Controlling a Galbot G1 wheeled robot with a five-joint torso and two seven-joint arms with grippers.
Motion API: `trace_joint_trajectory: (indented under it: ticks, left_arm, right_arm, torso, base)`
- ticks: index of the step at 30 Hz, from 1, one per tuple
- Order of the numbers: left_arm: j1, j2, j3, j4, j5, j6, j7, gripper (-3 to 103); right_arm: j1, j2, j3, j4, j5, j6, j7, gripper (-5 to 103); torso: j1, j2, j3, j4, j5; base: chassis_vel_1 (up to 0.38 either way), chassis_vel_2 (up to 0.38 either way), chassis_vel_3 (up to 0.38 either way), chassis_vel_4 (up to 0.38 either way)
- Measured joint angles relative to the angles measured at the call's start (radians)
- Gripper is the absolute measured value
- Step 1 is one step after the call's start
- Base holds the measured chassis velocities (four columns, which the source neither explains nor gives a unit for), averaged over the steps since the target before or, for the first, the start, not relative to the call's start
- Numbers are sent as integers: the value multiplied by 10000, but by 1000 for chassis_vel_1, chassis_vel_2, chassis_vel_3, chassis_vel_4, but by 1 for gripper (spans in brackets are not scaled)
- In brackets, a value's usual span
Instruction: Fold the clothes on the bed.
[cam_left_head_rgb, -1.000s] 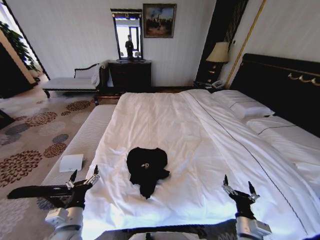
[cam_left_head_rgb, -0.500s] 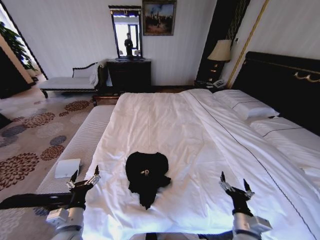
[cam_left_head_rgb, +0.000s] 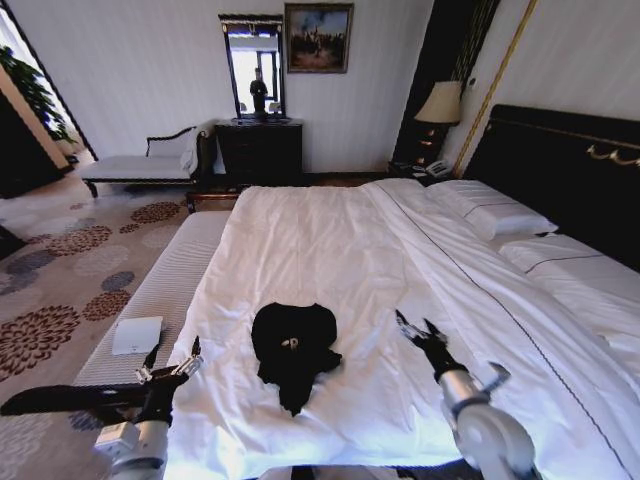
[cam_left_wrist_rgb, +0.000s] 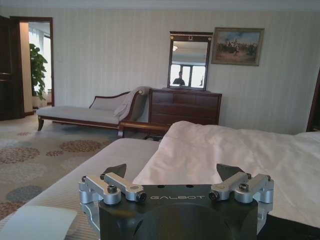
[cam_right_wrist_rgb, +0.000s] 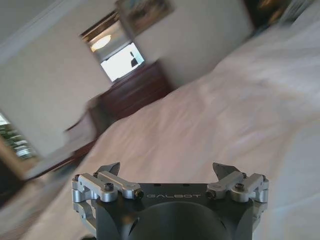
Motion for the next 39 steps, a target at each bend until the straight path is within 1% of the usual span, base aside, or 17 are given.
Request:
trace_joint_trajectory:
  ticks: [3,4,6,7,10,12,15,16,18,19,20,23,29,30,33,36,39]
  left_arm:
    - [56,-73,-37,-1,8,-21,-4,100]
    - [56,-73,-37,-1,8,-21,-4,100]
    - [56,-191,31,-52,85,16,-22,100]
    - [66,-295,142,-119,226,78,-40,100]
    - [77,-319,275,-161,392,141,-42,100]
    - [75,-212,381,-166,453,216,-54,100]
    - [49,-13,473,-150,404,313,-84,100]
    - [39,51,508,-140,364,352,-106,100]
    - [26,169,589,-129,330,425,-184,100]
    - [26,169,589,-129,330,425,-184,100]
    - [44,178,634,-136,335,455,-214,100]
    - [180,117,803,-250,452,501,-260,100]
    - [238,-131,1034,-331,773,502,-291,100]
    - [254,-180,1063,-346,806,496,-293,100]
    - [296,-279,1095,-363,829,431,-294,100]
    - [279,-299,1109,-363,827,424,-294,100]
    - [259,-340,1180,-360,893,424,-314,100]
  right_arm:
    - [954,-507,-600,-609,1244,-736,154,100]
    - [954,-507,-600,-609,1244,-736,154,100]
    - [1490,-799,-980,-1105,1676,-898,234,100]
    - [2022,-1005,-1333,-1674,2125,-1128,475,100]
    - [2603,-1077,-1778,-2284,2540,-1398,711,100]
    - [3227,-985,-2271,-2989,2727,-1566,788,100]
    - [3793,-673,-2800,-3739,2724,-1633,750,100]
    - [4011,-485,-2923,-4036,2634,-1634,689,100]
    - [4536,139,-3078,-4856,2402,-1637,498,100]
    - [4536,139,-3078,-4856,2402,-1637,498,100]
    - [4782,442,-3104,-5247,2315,-1636,441,100]
    - [5344,1009,-3289,-6567,1722,-1598,181,100]
    - [5674,1010,-3345,-7530,977,-1507,-214,100]
    - [5697,980,-3333,-7594,947,-1511,-227,103]
    - [5734,913,-3476,-7756,879,-1606,-232,99]
    - [5776,954,-3569,-7856,879,-1690,-232,97]
    - [5830,1061,-3670,-7939,984,-1805,-224,90]
  torso:
    - [0,0,1,1,-6]
    - [0,0,1,1,-6]
    - [1,0,1,2,-6]
    - [2,-1,1,2,-3]
    - [1,-1,2,0,2]
    - [1,-1,1,-1,-5]
    - [1,-1,1,-1,-1]
    - [1,-1,1,0,-9]
    - [1,-1,0,0,-5]
    - [1,-1,0,0,-5]
    - [2,-1,1,1,-6]
    - [2,-1,1,2,-1]
    - [1,-1,1,0,-5]
    - [0,0,0,0,-5]
    - [0,0,-1,-1,-5]
    - [0,0,-1,-1,-5]
    - [0,1,-1,-2,-6]
  base:
    - [0,0,0,0]
    - [0,0,0,0]
    - [0,0,0,0]
    - [0,0,0,0]
    - [0,0,0,0]
    - [0,0,0,0]
    - [0,0,0,0]
    - [0,0,0,0]
    - [0,0,0,0]
    - [0,0,0,0]
    - [0,0,0,0]
    - [0,0,0,0]
    - [0,0,0,0]
    - [0,0,0,0]
    - [0,0,0,0]
    - [0,0,0,0]
    - [0,0,0,0]
